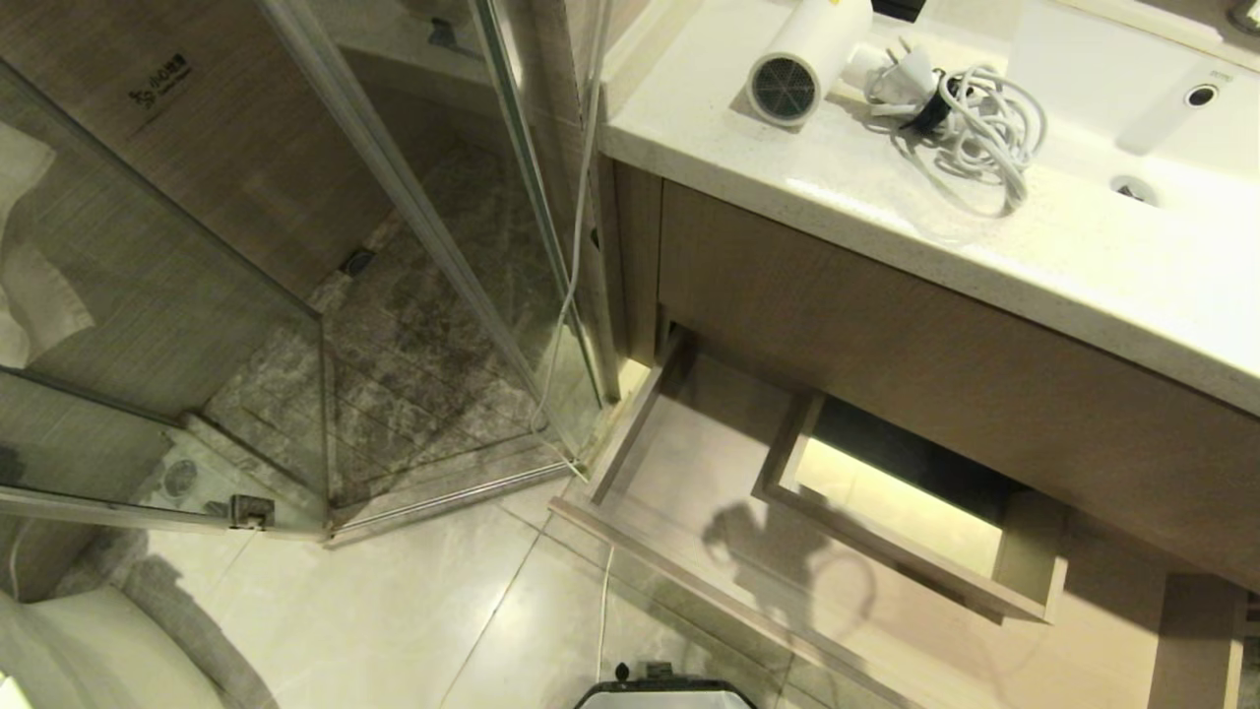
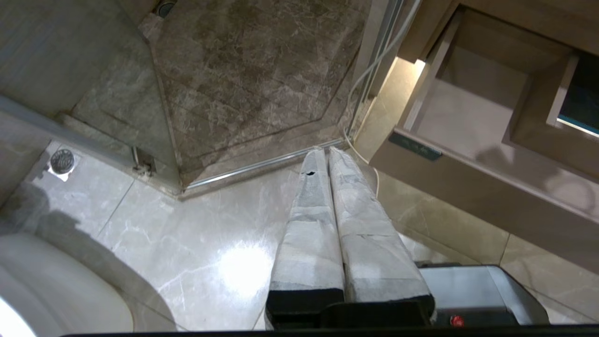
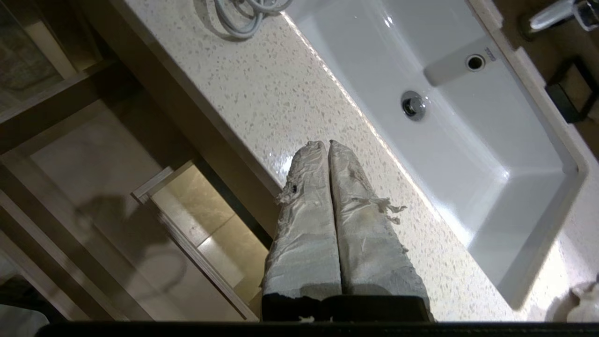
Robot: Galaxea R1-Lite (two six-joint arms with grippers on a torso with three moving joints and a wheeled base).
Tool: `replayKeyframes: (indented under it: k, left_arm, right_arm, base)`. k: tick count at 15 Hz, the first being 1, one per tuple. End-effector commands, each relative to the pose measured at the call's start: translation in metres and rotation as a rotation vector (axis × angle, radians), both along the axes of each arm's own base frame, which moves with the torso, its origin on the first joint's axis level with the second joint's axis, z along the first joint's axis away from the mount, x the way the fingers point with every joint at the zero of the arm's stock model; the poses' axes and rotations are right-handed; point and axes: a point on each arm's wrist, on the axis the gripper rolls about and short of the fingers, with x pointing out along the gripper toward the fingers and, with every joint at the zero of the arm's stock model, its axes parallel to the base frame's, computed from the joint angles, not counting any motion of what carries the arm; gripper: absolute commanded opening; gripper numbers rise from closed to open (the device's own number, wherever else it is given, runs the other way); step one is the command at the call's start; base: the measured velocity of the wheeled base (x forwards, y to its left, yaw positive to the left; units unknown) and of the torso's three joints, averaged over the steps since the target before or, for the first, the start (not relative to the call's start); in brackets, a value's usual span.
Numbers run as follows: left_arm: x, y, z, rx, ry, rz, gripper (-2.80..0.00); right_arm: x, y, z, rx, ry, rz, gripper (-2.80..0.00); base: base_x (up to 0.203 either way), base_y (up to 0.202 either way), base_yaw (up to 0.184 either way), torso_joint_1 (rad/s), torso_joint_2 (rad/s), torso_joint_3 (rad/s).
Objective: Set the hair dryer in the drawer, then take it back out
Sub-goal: Close the drawer
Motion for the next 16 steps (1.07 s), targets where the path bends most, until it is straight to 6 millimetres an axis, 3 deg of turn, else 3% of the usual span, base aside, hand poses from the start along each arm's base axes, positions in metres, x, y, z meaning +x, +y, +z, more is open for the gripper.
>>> replayKeyframes:
  k: [1, 16]
  left_arm:
    - [0.0000, 0.0000, 0.0000, 0.000, 0.000, 0.000, -2.80]
    - [0.0001, 0.0000, -0.0004, 0.000, 0.002, 0.000, -2.80]
  right_arm:
    - [-0.0097, -0.0020, -0.0077, -0.003, -0.017, -0.030, -2.80]
    - [-0.0173, -0.0026, -0.0115, 0.036, -0.056, -0.037, -2.80]
  base:
    - [0.000, 0.000, 0.000, -0.286, 0.05, -0.244]
    - [0.000, 0.000, 0.000, -0.245, -0.04, -0.287]
